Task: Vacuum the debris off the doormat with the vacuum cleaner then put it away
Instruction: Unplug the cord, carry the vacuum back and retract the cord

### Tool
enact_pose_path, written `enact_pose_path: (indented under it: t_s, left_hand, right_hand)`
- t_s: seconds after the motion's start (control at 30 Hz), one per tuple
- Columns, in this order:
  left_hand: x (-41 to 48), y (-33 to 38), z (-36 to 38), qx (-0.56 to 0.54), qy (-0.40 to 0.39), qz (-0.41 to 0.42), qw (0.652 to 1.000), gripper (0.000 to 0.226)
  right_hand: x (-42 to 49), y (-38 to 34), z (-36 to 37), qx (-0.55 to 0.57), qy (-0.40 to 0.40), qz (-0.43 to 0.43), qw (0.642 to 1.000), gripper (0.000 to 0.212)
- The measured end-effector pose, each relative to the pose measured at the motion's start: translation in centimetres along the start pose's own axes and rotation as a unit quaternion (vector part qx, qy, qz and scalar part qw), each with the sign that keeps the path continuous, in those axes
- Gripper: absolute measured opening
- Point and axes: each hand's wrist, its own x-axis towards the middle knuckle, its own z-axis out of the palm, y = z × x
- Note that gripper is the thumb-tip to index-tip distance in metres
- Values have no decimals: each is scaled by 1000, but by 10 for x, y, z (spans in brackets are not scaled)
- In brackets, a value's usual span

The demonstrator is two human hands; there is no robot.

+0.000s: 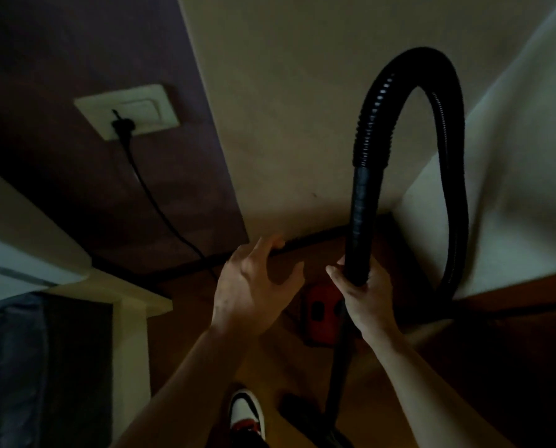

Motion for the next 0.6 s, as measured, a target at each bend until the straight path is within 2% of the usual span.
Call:
enact_pose_path:
  t_s: [0.13, 0.2, 0.3, 0.37, 0.53, 0.6]
  left_hand:
    - [19, -6, -49, 28, 84, -13, 996, 50]
    - [28, -14, -75, 77, 141, -31, 987, 45]
    - [44, -28, -112, 159, 221, -109, 956, 41]
    - [58, -35, -130, 165, 260, -143, 941, 41]
    - [95, -60, -145, 63, 258, -240, 934, 50]
    - [105, -73, -146, 57, 239, -242, 939, 48]
  right_hand:
    - [18, -24, 21, -8, -18, -29, 999, 18]
    - [26, -33, 31, -10, -31, -39, 999, 18]
    - [35, -44, 46, -16, -45, -53, 997, 18]
    - [37, -47, 53, -23, -52, -62, 996, 19]
    - [34, -46, 63, -37, -50, -60, 996, 20]
    - [34, -45, 66, -43, -38, -52, 997, 22]
